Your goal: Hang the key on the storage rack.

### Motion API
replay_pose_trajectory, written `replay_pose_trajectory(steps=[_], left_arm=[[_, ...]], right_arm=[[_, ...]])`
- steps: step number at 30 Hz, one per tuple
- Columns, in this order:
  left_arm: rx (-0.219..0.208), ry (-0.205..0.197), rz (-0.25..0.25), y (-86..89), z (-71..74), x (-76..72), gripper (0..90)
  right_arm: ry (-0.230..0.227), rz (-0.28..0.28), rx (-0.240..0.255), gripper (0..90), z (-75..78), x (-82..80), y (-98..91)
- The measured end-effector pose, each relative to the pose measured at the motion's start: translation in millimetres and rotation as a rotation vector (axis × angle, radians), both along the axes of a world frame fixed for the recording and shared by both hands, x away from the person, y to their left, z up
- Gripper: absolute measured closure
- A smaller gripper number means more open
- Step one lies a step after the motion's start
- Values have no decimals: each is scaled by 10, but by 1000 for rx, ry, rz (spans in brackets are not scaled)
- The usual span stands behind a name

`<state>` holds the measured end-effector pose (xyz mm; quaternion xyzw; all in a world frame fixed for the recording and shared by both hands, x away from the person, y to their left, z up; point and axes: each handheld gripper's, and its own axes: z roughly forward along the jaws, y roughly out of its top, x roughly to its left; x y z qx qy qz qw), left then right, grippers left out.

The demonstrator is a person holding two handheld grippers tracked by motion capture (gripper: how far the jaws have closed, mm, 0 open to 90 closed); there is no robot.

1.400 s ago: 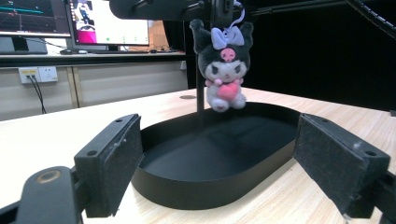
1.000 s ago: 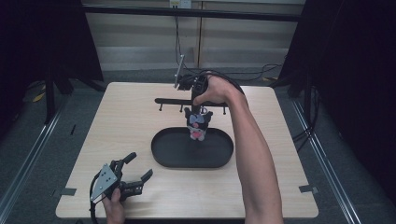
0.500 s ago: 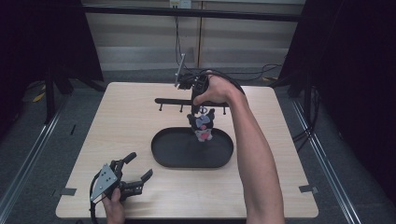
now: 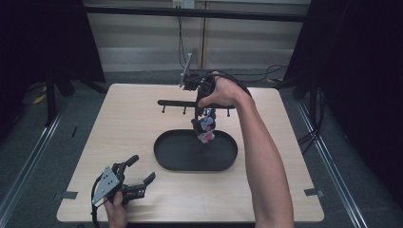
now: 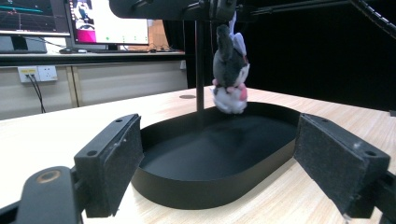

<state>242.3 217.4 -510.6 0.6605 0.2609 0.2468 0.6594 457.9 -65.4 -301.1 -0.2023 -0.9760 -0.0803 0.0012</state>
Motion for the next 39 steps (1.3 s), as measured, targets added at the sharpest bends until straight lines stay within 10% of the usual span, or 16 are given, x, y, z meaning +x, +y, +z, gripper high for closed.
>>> replay_pose_trajectory(steps=[18,39], left_arm=[[10,-5,2,4,2,-1,153],[9,-3,2,8,2,1,153]], right_arm=[[-31,26,72,708,100,-351,-21],[-63,-38,323,525,-182,-1003,-566]])
